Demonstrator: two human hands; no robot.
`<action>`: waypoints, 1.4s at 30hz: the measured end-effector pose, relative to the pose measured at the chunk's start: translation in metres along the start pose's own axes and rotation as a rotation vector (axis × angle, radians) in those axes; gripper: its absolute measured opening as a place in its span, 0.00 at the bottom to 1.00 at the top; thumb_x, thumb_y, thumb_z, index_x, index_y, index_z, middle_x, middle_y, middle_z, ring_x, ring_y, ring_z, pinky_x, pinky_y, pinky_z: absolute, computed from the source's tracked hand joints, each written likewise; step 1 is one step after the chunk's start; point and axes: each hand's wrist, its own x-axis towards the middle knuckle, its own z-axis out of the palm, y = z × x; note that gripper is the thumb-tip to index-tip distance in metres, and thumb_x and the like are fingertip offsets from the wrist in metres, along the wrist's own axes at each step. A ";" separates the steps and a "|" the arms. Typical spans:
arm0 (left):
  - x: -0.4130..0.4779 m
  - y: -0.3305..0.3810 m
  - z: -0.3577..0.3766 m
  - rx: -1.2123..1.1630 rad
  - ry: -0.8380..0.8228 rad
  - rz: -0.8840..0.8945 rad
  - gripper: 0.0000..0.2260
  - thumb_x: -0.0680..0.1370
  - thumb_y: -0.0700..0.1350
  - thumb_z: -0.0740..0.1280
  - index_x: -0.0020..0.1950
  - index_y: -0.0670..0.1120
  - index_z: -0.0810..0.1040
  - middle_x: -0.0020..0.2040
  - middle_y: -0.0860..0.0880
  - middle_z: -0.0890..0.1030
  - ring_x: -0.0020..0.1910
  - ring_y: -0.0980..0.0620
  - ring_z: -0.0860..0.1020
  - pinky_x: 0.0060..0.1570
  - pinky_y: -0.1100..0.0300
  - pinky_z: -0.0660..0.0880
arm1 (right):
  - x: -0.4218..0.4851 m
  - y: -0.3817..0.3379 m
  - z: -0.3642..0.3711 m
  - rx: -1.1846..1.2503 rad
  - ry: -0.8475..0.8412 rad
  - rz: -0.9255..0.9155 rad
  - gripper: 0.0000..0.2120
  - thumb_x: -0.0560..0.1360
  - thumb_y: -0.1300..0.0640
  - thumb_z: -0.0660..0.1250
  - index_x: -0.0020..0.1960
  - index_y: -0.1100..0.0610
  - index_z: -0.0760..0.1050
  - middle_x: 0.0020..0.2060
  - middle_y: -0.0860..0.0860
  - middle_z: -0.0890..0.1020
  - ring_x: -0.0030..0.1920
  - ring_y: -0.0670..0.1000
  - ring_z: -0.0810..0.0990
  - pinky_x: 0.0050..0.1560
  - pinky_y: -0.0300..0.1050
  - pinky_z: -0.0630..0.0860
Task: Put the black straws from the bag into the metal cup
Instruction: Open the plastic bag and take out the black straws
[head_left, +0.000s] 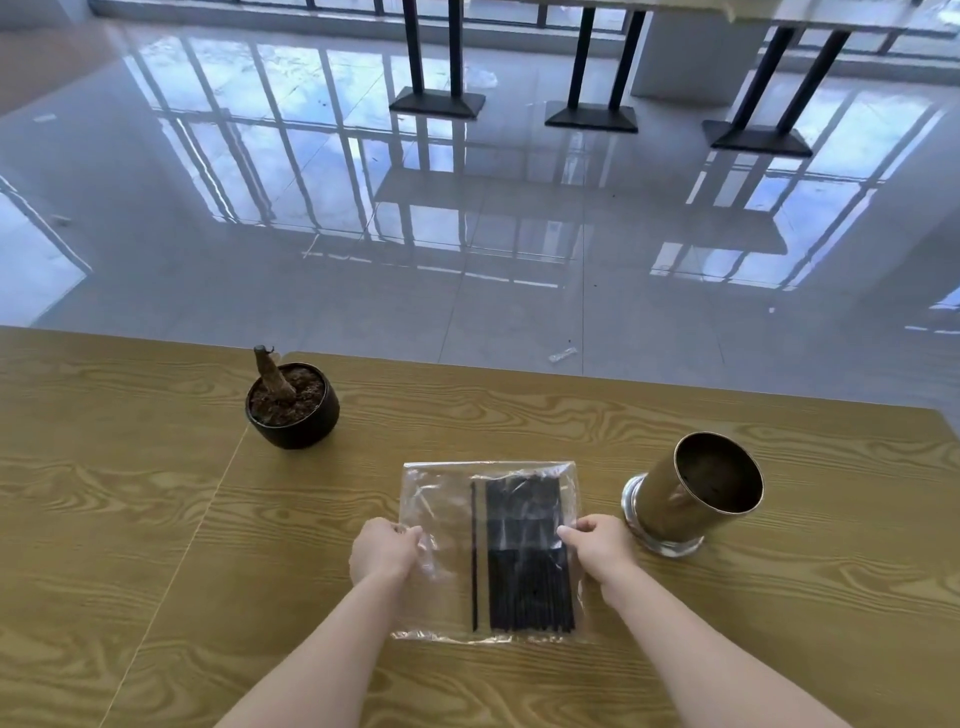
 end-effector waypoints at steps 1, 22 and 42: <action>0.001 0.000 -0.001 -0.074 -0.023 -0.010 0.10 0.76 0.49 0.72 0.38 0.45 0.80 0.34 0.48 0.83 0.33 0.50 0.80 0.34 0.57 0.74 | 0.000 0.000 -0.002 0.040 -0.016 -0.003 0.10 0.75 0.58 0.73 0.36 0.57 0.78 0.31 0.53 0.79 0.32 0.52 0.75 0.37 0.44 0.69; -0.043 0.000 -0.095 -1.093 -0.582 0.197 0.18 0.74 0.31 0.68 0.64 0.38 0.76 0.56 0.33 0.83 0.51 0.35 0.84 0.42 0.47 0.84 | -0.045 -0.044 -0.048 0.418 -0.159 -0.176 0.14 0.76 0.59 0.73 0.59 0.58 0.75 0.46 0.57 0.87 0.42 0.54 0.88 0.47 0.53 0.85; -0.073 0.004 -0.129 -1.058 -0.566 0.307 0.17 0.68 0.43 0.77 0.55 0.42 0.81 0.52 0.37 0.85 0.49 0.38 0.85 0.43 0.50 0.82 | -0.085 -0.052 -0.049 0.642 -0.021 -0.415 0.06 0.72 0.70 0.74 0.47 0.62 0.85 0.40 0.57 0.88 0.43 0.57 0.88 0.48 0.48 0.85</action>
